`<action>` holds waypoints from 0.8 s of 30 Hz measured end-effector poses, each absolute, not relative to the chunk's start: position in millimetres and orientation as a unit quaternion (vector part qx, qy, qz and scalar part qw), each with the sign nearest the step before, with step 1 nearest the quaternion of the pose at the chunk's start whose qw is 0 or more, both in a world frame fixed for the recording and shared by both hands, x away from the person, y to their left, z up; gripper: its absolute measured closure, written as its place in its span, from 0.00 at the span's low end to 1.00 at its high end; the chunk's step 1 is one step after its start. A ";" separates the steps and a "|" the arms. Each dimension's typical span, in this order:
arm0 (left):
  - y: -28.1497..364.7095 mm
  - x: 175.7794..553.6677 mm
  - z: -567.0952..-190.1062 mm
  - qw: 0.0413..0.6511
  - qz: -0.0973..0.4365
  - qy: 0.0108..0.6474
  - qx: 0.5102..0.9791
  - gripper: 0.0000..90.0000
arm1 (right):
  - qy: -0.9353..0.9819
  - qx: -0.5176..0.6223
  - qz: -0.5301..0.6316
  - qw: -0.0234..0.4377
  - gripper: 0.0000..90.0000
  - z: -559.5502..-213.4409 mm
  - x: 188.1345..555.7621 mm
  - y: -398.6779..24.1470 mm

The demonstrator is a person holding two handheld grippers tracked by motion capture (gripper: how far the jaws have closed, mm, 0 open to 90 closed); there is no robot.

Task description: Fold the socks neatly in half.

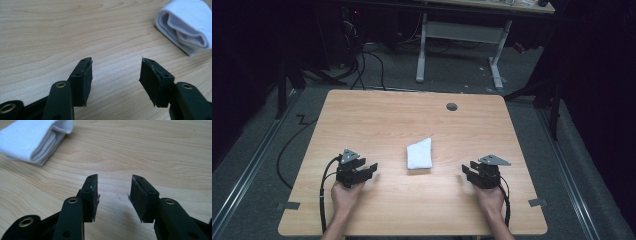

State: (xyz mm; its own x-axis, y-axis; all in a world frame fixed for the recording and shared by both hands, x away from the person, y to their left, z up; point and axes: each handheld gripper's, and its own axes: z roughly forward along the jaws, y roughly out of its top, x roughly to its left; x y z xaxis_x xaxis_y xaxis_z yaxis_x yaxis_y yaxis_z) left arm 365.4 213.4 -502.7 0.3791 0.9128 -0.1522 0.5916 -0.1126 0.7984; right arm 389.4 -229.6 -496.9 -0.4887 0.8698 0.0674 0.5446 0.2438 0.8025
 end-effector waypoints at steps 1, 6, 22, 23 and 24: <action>213.3 365.4 -503.4 0.412 0.194 0.522 0.721 0.48 | 0.763 0.464 0.401 0.205 0.64 -497.2 389.4 -230.5; 213.4 366.3 -507.1 0.396 0.202 0.525 0.726 0.46 | 0.763 0.473 0.388 0.208 0.64 -504.5 389.3 -236.5; 208.9 367.1 -509.2 0.364 0.235 0.527 0.731 0.42 | 0.766 0.484 0.361 0.221 0.59 -510.9 388.7 -246.9; 208.3 367.2 -509.4 0.363 0.237 0.528 0.731 0.42 | 0.765 0.484 0.361 0.223 0.59 -511.3 388.8 -247.2; 208.0 367.1 -509.3 0.361 0.238 0.527 0.732 0.42 | 0.765 0.484 0.361 0.224 0.59 -511.3 389.1 -247.6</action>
